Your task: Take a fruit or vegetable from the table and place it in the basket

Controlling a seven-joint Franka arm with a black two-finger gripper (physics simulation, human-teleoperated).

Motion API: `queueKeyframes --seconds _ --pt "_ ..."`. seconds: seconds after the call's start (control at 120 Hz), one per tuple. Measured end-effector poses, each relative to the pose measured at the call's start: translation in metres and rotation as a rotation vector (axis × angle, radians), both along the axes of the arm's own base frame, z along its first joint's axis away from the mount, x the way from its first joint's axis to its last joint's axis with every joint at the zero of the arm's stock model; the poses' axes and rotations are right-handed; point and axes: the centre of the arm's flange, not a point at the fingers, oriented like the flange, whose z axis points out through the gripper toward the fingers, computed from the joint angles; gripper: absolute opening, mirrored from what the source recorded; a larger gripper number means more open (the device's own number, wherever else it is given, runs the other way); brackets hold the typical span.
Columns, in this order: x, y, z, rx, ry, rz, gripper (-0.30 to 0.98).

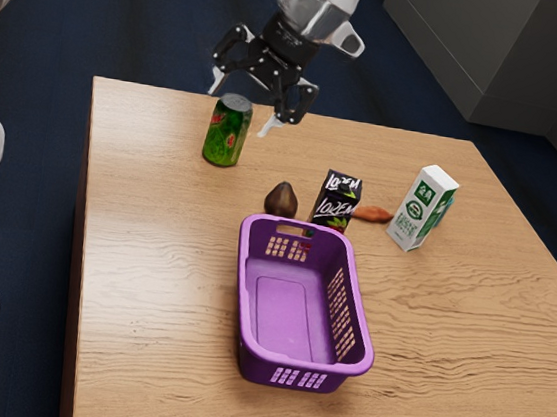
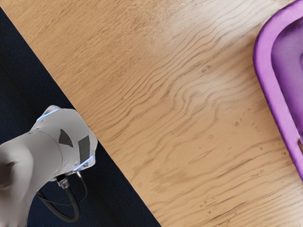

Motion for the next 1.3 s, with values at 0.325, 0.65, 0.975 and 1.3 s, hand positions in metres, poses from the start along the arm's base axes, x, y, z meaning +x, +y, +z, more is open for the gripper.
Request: queueKeyframes --seconds 0.325,0.65,0.975,1.3 --pt "0.015 -0.029 0.02 0.084 -0.185 0.122 0.69" --pt "0.028 0.069 -0.062 0.113 -0.319 -0.276 0.69" --pt "0.057 0.098 -0.132 0.039 -0.45 -0.623 0.69" --pt "0.081 0.122 -0.199 0.023 -0.496 -0.783 0.69"
